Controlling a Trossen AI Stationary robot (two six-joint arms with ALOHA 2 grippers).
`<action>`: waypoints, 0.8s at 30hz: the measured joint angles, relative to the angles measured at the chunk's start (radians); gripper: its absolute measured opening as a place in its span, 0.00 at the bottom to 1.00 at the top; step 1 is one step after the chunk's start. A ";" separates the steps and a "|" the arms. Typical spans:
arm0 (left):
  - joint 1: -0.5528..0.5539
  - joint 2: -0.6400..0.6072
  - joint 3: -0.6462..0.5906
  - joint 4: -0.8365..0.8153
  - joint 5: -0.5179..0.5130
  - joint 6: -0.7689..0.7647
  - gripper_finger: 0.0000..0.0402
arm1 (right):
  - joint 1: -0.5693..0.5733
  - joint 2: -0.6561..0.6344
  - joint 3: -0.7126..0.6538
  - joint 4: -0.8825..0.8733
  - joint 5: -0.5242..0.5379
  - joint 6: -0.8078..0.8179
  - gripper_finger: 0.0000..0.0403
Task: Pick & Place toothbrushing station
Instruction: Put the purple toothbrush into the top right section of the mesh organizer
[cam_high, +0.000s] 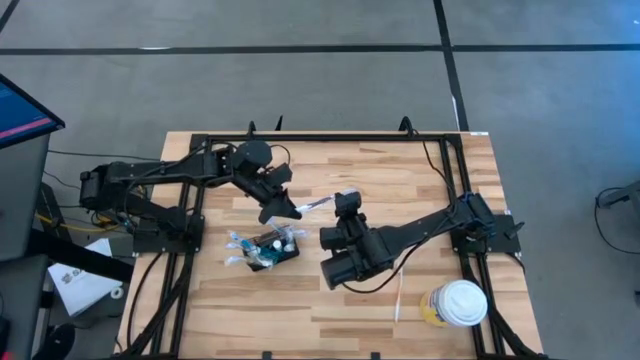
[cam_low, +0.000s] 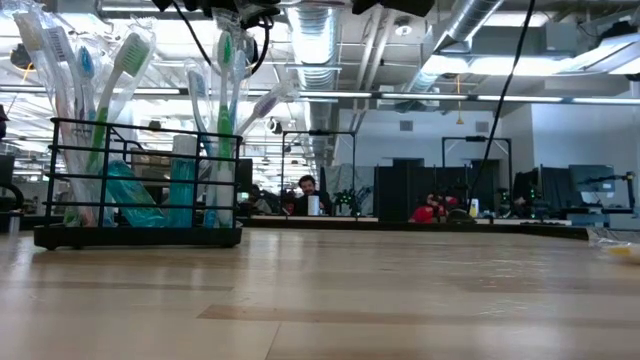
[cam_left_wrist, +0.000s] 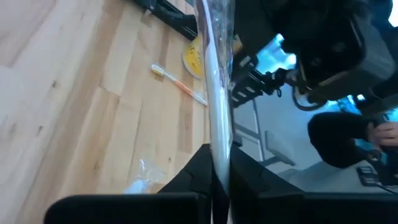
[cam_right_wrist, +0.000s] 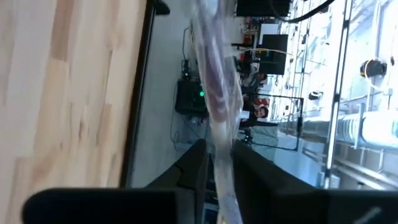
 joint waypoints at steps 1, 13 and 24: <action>0.002 0.000 0.000 0.001 -0.012 0.005 0.03 | 0.003 0.000 0.000 0.005 0.000 0.005 0.18; 0.064 -0.085 0.000 -0.007 -0.113 0.103 0.03 | 0.084 -0.072 0.000 0.063 -0.050 0.197 0.43; 0.041 -0.255 0.001 -0.043 -0.273 0.204 0.03 | 0.060 -0.100 -0.034 -0.102 0.040 0.684 0.52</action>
